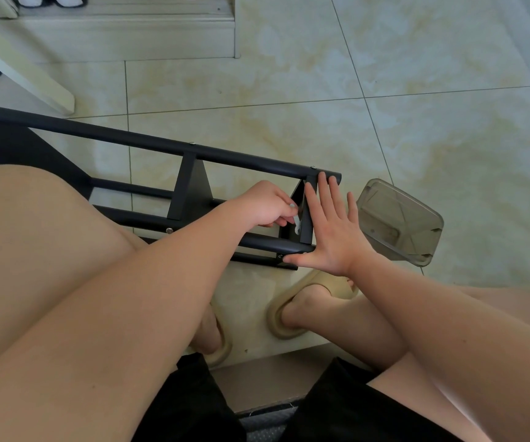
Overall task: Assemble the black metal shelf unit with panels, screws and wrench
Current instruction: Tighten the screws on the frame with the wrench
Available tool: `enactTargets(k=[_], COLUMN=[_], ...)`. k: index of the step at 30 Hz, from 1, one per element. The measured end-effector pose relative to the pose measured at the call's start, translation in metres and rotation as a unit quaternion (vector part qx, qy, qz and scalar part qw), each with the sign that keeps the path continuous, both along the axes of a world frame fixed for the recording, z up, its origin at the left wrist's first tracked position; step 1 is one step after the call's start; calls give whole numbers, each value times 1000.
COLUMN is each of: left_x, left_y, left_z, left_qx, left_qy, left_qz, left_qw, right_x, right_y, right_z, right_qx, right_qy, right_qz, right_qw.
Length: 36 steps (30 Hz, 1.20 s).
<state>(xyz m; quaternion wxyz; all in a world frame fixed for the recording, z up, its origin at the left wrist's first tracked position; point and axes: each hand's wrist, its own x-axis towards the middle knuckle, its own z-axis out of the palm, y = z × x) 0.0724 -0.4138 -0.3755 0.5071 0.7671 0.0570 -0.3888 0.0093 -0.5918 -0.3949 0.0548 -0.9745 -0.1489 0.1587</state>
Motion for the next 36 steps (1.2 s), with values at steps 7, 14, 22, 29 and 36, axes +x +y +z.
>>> enactTargets(k=[7, 14, 22, 29, 36], left_x=[1, -1, -2, -2, -2], left_y=[-2, -5, 0, 2, 7], left_z=[0, -5, -5, 0, -1], left_qx=[-1, -34, -34, -13, 18], left_qy=[51, 119, 163, 133, 97], left_qz=[39, 67, 41, 2, -76], left_qw=[998, 990, 985, 991, 992], right_x=[0, 0, -4, -5, -4], right_y=[0, 0, 1, 2, 2], right_z=[0, 0, 0, 1, 0], right_qx=[1, 4, 7, 14, 7], right_qy=[-1, -4, -2, -5, -5], right_qz=[-2, -1, 0, -1, -3], right_qw=[1000, 1000, 1000, 1000, 1000])
